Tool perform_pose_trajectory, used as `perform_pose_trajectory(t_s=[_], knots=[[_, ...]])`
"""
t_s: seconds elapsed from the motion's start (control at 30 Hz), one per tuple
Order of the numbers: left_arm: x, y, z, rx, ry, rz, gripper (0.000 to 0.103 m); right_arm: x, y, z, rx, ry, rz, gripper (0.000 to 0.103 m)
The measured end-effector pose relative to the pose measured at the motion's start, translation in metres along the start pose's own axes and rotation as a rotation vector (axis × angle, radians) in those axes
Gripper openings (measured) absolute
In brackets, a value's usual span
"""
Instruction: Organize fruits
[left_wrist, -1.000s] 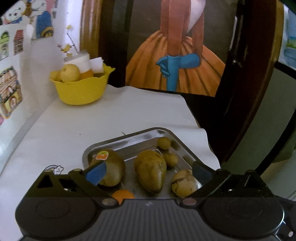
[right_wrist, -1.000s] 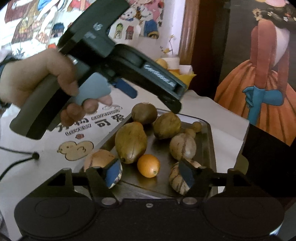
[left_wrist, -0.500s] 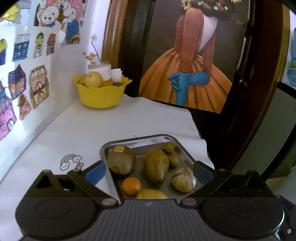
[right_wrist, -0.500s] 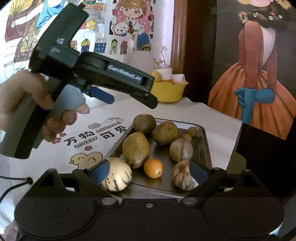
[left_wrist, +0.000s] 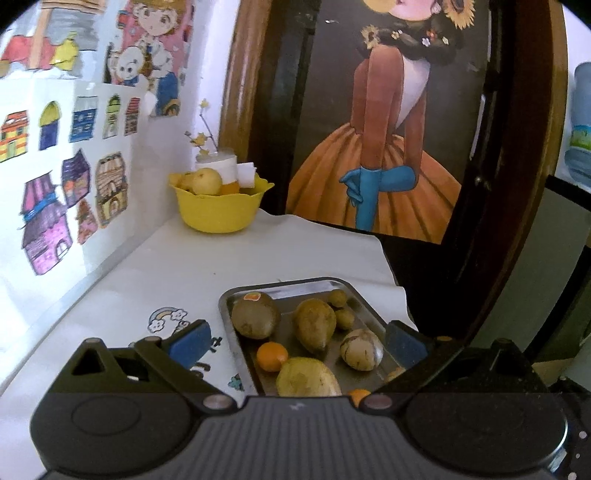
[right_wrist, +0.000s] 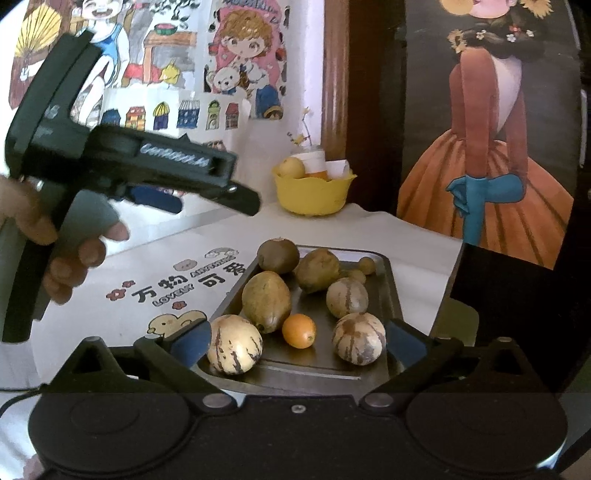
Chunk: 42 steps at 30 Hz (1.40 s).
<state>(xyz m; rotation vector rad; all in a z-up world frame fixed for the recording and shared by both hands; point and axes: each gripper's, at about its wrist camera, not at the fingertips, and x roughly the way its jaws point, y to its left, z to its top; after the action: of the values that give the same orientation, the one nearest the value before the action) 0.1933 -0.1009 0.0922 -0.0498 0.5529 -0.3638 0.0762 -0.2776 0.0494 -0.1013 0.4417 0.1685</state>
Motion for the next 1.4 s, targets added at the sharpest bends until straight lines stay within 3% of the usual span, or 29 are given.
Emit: perform_pose_trajectory(t_s=[0.57,1.4], knots=[[-0.059,0.027,-0.059,-0.190,-0.049,0.112,0.102,-0.035,0.015,-0.014,0.025,-0.044,-0.043,0.102],[-0.101,0.030,-0.108,-0.162,-0.171,0.244,0.103,-0.059,0.034,-0.025,0.038,-0.110,-0.114,0.102]])
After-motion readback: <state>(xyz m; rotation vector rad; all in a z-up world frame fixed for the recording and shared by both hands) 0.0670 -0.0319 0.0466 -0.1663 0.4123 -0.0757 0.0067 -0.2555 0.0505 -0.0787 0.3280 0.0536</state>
